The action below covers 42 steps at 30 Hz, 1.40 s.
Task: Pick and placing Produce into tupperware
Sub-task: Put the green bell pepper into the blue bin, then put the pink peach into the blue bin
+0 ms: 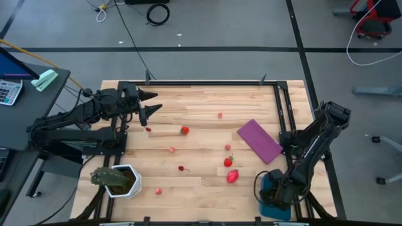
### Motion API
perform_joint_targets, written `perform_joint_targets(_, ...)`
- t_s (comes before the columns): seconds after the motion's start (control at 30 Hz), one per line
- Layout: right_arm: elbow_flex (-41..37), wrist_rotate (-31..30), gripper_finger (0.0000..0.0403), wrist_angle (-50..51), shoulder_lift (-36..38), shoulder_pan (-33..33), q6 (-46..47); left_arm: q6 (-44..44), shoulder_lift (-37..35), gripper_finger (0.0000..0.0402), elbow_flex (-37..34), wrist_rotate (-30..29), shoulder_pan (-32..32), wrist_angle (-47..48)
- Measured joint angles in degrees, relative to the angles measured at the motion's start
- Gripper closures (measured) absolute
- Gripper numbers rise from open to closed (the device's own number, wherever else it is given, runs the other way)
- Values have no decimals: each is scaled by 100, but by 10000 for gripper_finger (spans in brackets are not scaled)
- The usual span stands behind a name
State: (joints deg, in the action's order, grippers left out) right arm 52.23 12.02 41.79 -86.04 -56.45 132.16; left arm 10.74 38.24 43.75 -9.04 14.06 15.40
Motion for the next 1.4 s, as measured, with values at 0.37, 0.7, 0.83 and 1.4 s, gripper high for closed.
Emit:
perform_joint_targets(0.37, 0, 5, 214, -353, -536, 271, -754, 1, 1, 111, 0, 0, 0, 183)
perform_joint_targets(0.7, 0, 8, 160, -501, -623, 543, -1520, 2, 0, 111, 0, 0, 0, 262)
perform_joint_targets(0.83, 0, 8, 145, -376, -564, 610, -1543, 2, 0, 111, 0, 0, 0, 262)
perform_joint_targets(1.4, 0, -431, 168, -348, 904, 619, -1261, 33, 0, 111, 0, 0, 0, 254)
